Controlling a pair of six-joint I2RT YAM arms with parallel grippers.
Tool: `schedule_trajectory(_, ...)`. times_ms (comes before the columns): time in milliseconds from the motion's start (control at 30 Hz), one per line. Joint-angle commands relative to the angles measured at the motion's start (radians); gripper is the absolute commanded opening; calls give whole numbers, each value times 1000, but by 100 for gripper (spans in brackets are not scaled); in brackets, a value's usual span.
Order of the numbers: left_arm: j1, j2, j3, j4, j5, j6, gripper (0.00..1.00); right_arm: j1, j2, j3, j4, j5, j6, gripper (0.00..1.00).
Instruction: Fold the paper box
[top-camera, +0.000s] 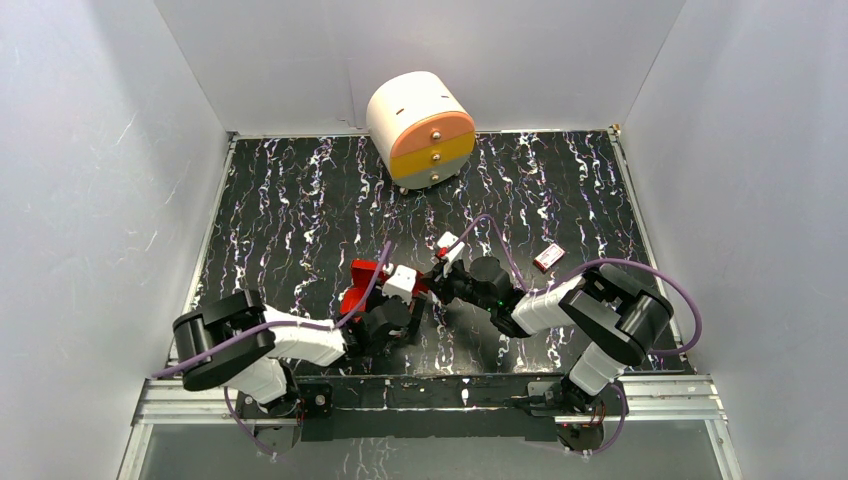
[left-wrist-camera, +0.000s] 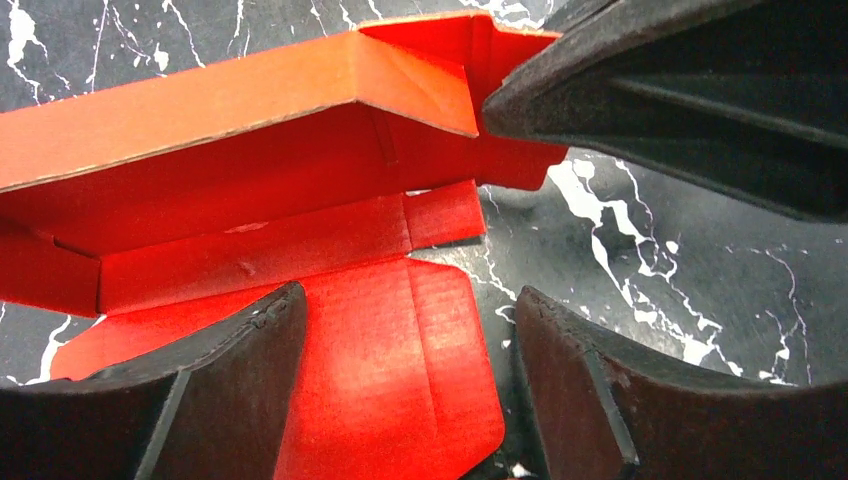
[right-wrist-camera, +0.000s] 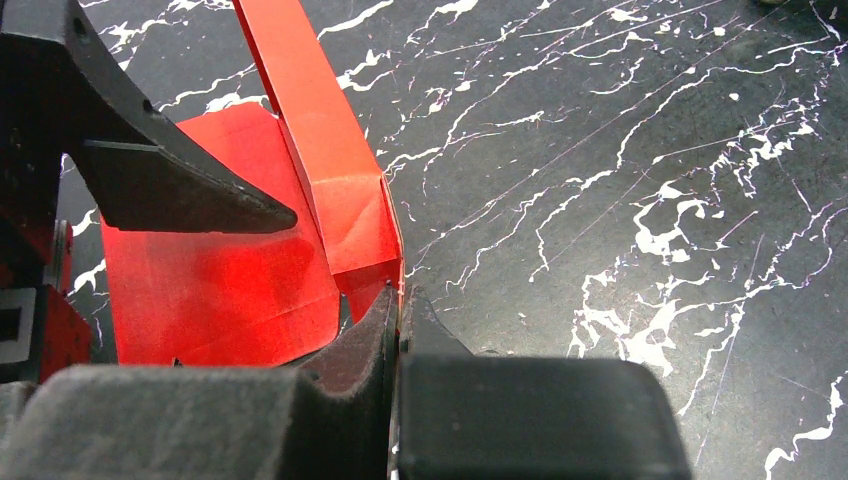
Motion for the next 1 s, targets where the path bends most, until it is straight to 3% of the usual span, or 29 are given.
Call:
schedule_trajectory(0,-9,39,39,96,-94,-18,75,5,-20,28,30,6,4,0)
schedule_trajectory(267,-9,130,68,177,-151,30,76,5,-19,23,31,-2,10,0)
schedule_trajectory(467,-9,192,100,192,-194,70,71,5,-36,16,21,3,8,0)
schedule_trajectory(767,-9,168,91,193,-268,62,40,5,-50,3,14,10,-1,0)
schedule_trajectory(967,0,120,70,201,-272,39,32,5,-50,3,9,9,-7,0)
